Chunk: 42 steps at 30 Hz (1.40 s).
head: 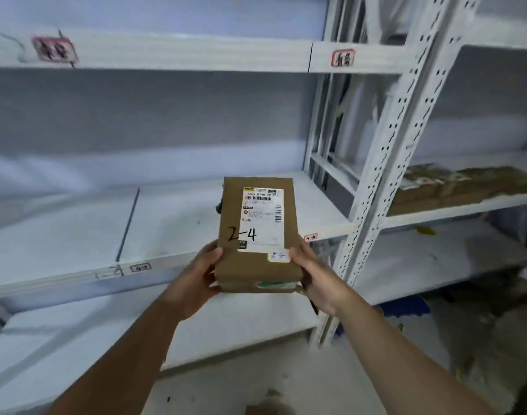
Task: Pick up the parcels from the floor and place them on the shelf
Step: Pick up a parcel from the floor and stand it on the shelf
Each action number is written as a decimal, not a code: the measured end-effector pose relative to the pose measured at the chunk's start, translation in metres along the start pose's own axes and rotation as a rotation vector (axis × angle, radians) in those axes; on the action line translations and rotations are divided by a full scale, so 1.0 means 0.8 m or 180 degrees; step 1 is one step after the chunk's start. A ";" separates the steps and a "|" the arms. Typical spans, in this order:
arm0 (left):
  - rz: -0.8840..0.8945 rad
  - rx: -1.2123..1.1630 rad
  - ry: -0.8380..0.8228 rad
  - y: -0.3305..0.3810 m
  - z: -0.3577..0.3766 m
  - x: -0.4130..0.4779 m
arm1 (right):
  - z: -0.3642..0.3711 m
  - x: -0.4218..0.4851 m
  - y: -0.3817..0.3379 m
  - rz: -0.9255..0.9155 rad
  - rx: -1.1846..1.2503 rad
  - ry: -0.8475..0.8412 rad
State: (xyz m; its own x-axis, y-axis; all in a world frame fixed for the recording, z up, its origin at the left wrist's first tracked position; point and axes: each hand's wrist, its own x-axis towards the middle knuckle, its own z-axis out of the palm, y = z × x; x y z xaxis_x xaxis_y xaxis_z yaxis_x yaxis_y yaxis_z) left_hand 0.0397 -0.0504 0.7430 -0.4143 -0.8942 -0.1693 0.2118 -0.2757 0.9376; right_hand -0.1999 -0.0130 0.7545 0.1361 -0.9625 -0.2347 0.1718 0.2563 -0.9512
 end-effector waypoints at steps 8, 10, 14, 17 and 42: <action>0.1300 0.0649 -0.0005 0.100 0.060 -0.025 | 0.009 -0.023 -0.124 -0.1165 -0.0225 -0.0172; 0.1557 0.0741 0.0008 0.123 0.068 -0.033 | 0.022 -0.028 -0.145 -0.1375 -0.0206 -0.0191; 0.1961 0.0957 0.0122 0.162 0.067 -0.049 | 0.056 -0.039 -0.177 -0.1671 -0.0162 -0.0201; 0.2209 0.0990 0.0321 0.190 0.055 -0.063 | 0.088 -0.042 -0.201 -0.1919 -0.0148 -0.0143; 0.2964 0.2286 0.1387 0.512 -0.200 -0.093 | 0.434 0.127 -0.374 -0.3034 -0.1184 0.0992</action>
State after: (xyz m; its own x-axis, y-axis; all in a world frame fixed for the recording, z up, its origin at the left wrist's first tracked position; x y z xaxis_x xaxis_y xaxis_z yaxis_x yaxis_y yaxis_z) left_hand 0.2985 -0.1530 1.0910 -0.0110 -0.7259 0.6877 -0.3199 0.6541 0.6854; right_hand 0.1016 -0.1564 1.0845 -0.1615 -0.7452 0.6470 -0.2400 -0.6063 -0.7582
